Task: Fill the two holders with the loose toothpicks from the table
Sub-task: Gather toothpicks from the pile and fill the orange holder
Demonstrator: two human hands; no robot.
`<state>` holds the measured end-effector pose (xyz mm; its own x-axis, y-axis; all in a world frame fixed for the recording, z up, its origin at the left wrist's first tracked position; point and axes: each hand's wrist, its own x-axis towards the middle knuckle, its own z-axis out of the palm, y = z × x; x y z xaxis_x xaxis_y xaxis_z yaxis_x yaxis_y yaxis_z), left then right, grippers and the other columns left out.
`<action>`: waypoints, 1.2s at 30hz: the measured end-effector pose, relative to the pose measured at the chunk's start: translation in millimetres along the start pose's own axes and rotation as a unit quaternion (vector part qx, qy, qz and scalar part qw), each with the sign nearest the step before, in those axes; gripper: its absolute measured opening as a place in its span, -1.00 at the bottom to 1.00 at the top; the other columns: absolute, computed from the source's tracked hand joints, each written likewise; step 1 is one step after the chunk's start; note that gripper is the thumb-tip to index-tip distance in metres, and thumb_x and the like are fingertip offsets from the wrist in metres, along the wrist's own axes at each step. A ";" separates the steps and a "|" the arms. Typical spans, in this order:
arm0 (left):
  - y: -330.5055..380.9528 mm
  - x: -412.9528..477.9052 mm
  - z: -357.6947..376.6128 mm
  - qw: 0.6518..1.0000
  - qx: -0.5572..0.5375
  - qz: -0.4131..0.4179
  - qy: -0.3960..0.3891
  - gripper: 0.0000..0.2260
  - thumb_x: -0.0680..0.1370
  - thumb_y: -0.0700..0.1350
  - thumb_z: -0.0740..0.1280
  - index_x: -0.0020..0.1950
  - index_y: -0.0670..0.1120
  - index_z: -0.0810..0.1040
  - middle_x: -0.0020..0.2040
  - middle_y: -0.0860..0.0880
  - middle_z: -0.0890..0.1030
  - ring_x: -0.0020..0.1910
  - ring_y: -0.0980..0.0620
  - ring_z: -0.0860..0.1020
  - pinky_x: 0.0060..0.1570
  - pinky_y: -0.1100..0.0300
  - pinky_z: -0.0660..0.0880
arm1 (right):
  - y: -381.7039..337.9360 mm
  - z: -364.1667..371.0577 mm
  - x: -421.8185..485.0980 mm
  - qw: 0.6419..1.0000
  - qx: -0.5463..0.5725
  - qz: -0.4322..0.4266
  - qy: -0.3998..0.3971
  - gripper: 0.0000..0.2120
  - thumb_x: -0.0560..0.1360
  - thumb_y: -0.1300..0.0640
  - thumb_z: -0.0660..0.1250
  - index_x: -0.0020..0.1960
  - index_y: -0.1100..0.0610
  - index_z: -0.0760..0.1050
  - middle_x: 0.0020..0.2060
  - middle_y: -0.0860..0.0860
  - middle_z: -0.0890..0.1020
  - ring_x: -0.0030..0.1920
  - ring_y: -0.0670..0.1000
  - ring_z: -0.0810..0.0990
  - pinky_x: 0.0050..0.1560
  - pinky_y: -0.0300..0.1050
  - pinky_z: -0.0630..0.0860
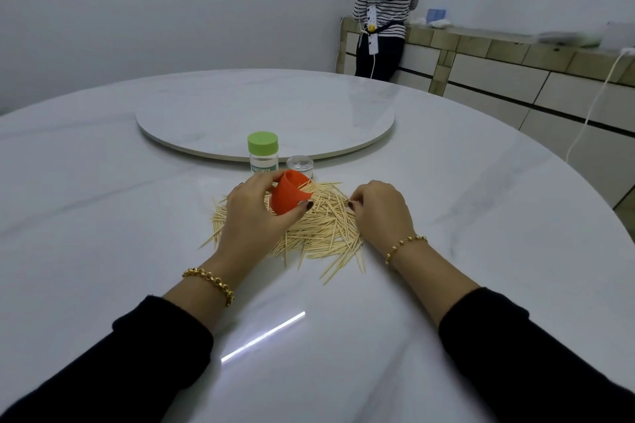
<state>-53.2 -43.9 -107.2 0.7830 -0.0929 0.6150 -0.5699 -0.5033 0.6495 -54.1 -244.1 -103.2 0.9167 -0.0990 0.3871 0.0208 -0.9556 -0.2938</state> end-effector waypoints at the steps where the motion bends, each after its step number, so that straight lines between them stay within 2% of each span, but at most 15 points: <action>1: 0.0 0.2 0.0 1.000 0.001 0.000 -0.001 -0.55 0.36 0.06 0.53 0.19 0.01 0.52 0.03 0.13 0.54 0.00 0.13 0.50 0.11 -0.14 0.48 | -0.2 2.5 0.8 1.000 -0.002 -0.002 0.000 -0.80 0.56 0.21 0.22 -0.01 0.17 0.63 -0.08 0.08 0.61 -0.02 0.08 0.54 -0.08 -0.11 0.47; 5: 1.0 0.7 0.5 1.000 0.004 0.002 -0.004 -0.53 0.35 0.12 0.49 0.20 0.01 0.52 0.03 0.14 0.54 0.00 0.14 0.49 0.10 -0.15 0.48 | 1.3 6.3 4.4 1.000 0.002 0.000 -0.013 -0.83 0.56 0.21 0.22 0.02 0.18 0.58 -0.03 0.09 0.58 0.05 0.09 0.49 0.01 -0.08 0.45; 9: 1.1 0.6 0.2 1.000 0.007 0.003 -0.006 -0.52 0.34 0.14 0.47 0.20 0.00 0.52 0.04 0.14 0.54 0.00 0.13 0.50 0.11 -0.15 0.48 | 4.4 4.5 6.4 1.000 -0.011 -0.002 -0.010 -0.85 0.57 0.17 0.23 0.00 0.11 0.58 -0.05 0.03 0.61 0.06 0.08 0.49 0.05 -0.06 0.41; 17: 1.0 -0.7 -0.6 1.000 0.019 0.003 -0.013 -0.51 0.34 0.17 0.44 0.21 0.01 0.52 0.05 0.13 0.54 0.01 0.11 0.51 0.12 -0.17 0.46 | 1.0 -2.9 5.0 0.999 0.022 -0.008 0.047 -0.84 0.55 0.22 0.23 -0.01 0.06 0.57 -0.19 -0.03 0.66 -0.06 0.04 0.55 0.05 -0.07 0.29; 23: 2.2 -0.9 -1.0 0.999 0.025 -0.001 -0.022 -0.48 0.33 0.17 0.43 0.23 0.00 0.51 0.07 0.12 0.55 0.05 0.06 0.51 0.12 -0.15 0.47 | -10.0 -10.3 2.9 0.985 0.114 -0.064 0.115 -0.85 0.53 0.29 0.22 -0.07 0.11 0.54 -0.30 -0.03 0.61 -0.18 0.04 0.51 0.01 -0.02 0.32; 27: 2.9 -0.5 -0.5 0.999 0.025 -0.001 -0.022 -0.47 0.33 0.18 0.43 0.23 -0.02 0.52 0.08 0.09 0.57 0.04 0.08 0.52 0.11 -0.14 0.47 | -17.3 -7.6 1.3 0.965 0.174 -0.126 0.150 -0.86 0.53 0.27 0.22 -0.10 0.13 0.54 -0.31 -0.03 0.59 -0.23 -0.01 0.45 -0.12 -0.03 0.42; 30: 2.3 -0.3 -0.3 0.999 0.029 -0.001 -0.025 -0.43 0.33 0.25 0.38 0.24 -0.02 0.52 0.09 0.08 0.58 0.05 0.07 0.52 0.11 -0.13 0.47 | -21.6 -6.8 0.9 0.955 0.175 -0.174 0.166 -0.85 0.49 0.26 0.22 -0.09 0.14 0.57 -0.25 -0.02 0.61 -0.19 -0.01 0.49 -0.13 -0.07 0.46; 32: 2.4 -0.3 -0.1 0.999 0.031 -0.001 -0.028 -0.42 0.33 0.27 0.36 0.25 -0.01 0.52 0.09 0.09 0.57 0.06 0.06 0.52 0.11 -0.11 0.48 | -23.3 -7.1 2.1 0.949 0.154 -0.204 0.182 -0.85 0.45 0.35 0.27 -0.09 0.17 0.58 -0.23 0.02 0.61 -0.17 0.05 0.53 -0.13 -0.11 0.46; 36: 3.0 -0.4 1.2 0.999 0.030 0.003 -0.021 -0.46 0.33 0.17 0.43 0.25 -0.02 0.52 0.08 0.11 0.55 0.06 0.07 0.52 0.09 -0.10 0.50 | -25.9 -4.8 3.6 0.945 0.123 -0.242 0.182 -0.77 0.37 0.47 0.34 -0.11 0.19 0.59 -0.21 0.05 0.58 -0.16 0.07 0.53 -0.15 -0.16 0.45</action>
<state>-54.9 -46.4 -106.0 0.7897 -0.1323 0.5991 -0.5605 -0.5527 0.6168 -53.2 -221.0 -90.0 0.5788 0.2008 0.7904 0.5351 -0.8249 -0.1823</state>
